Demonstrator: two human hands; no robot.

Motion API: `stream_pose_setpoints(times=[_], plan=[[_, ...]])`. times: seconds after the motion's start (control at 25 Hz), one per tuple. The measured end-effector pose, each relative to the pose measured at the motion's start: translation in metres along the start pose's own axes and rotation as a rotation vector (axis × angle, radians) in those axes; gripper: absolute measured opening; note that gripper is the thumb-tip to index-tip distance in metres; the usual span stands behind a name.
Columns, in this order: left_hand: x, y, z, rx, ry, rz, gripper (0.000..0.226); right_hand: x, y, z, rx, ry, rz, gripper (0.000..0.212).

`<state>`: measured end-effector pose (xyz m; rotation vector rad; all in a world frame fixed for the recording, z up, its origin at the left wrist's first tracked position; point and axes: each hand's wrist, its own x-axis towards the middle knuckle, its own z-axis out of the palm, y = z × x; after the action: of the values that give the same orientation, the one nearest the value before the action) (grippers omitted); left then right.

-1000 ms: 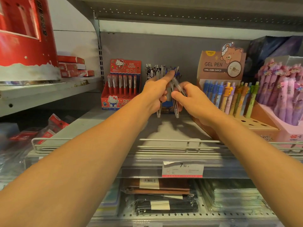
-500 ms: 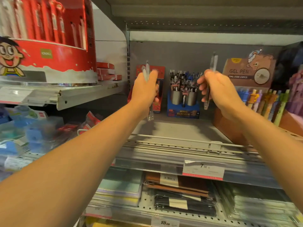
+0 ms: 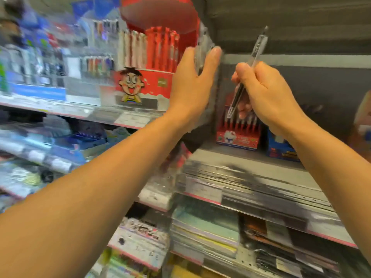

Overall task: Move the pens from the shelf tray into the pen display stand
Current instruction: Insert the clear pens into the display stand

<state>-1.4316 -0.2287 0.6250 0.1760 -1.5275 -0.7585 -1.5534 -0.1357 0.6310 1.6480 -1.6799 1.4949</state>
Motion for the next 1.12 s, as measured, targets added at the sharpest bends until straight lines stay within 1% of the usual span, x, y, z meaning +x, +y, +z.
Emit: stream_pose_setpoints(times=[0.12, 0.28, 0.32, 0.4, 0.52, 0.68, 0.76, 0.88, 1.0, 1.12], plan=[[0.010, 0.006, -0.077, 0.010, 0.020, 0.006, 0.023, 0.010, -0.052, 0.057, 0.041, -0.053, -0.090, 0.036], [0.022, -0.006, -0.203, 0.062, 0.057, -0.071, 0.022, 0.018, -0.122, 0.152, 0.104, -0.111, -0.161, 0.024], [0.025, -0.010, -0.237, 0.084, 0.059, -0.097, 0.020, 0.020, -0.138, 0.177, 0.117, -0.125, -0.167, 0.020], [0.029, -0.018, -0.304, 0.108, 0.081, -0.129, 0.024, 0.024, -0.169, 0.231, 0.225, -0.175, -0.150, 0.010], [0.029, -0.027, -0.405, 0.218, 0.134, -0.157, 0.028, 0.029, -0.220, 0.315, 0.441, -0.265, -0.097, 0.007], [0.030, -0.030, -0.518, 0.301, 0.210, -0.209, 0.029, 0.032, -0.278, 0.420, 0.557, -0.355, -0.114, 0.006], [0.034, -0.033, -0.560, 0.315, 0.256, -0.225, 0.031, 0.035, -0.302, 0.464, 0.577, -0.400, -0.136, 0.011], [0.044, -0.051, -0.612, 0.401, 0.292, -0.221, 0.039, 0.041, -0.331, 0.522, 0.598, -0.437, -0.181, 0.023], [0.059, -0.080, -0.652, 0.415, 0.309, -0.209, 0.027, 0.053, -0.346, 0.581, 0.581, -0.436, -0.238, 0.031], [0.087, -0.118, -0.686, 0.444, 0.298, -0.204, 0.025, 0.080, -0.353, 0.643, 0.565, -0.405, -0.261, 0.026]])
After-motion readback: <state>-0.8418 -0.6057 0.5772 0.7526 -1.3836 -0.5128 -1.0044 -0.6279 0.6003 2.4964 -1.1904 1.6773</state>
